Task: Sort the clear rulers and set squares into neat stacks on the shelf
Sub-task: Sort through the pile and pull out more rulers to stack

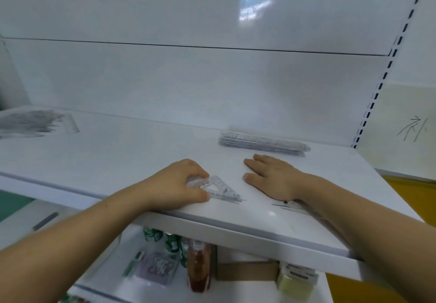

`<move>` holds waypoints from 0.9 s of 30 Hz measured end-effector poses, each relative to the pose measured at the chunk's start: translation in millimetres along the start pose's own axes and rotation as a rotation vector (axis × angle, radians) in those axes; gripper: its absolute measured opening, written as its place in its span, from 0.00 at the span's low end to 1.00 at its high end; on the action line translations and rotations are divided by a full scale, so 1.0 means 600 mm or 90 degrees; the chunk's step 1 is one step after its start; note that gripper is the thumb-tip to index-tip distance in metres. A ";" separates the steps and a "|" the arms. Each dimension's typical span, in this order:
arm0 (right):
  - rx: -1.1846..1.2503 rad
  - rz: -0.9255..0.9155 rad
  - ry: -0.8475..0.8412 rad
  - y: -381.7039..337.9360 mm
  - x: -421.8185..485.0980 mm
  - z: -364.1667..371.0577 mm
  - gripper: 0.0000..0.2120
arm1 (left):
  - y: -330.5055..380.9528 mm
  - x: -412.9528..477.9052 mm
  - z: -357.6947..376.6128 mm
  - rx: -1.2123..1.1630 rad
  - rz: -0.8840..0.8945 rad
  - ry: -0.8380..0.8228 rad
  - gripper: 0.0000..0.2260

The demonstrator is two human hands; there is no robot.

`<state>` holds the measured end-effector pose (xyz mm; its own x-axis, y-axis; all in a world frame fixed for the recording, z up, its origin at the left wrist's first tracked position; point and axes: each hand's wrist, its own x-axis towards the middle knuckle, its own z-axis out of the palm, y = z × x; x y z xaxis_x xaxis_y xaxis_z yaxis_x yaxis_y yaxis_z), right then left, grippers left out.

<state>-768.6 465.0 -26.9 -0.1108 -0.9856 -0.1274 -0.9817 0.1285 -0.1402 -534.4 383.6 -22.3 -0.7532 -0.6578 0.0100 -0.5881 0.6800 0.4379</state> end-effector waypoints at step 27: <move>0.000 -0.073 0.031 -0.504 0.357 -0.055 0.31 | -0.528 -0.123 -0.284 0.166 -0.282 0.055 0.33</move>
<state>-500.5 211.5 20.9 -0.0060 -0.9980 -0.0623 -0.9883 0.0154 -0.1516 -242.4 161.3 -8.3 -0.3945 -0.9177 -0.0470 -0.9072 0.3809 0.1784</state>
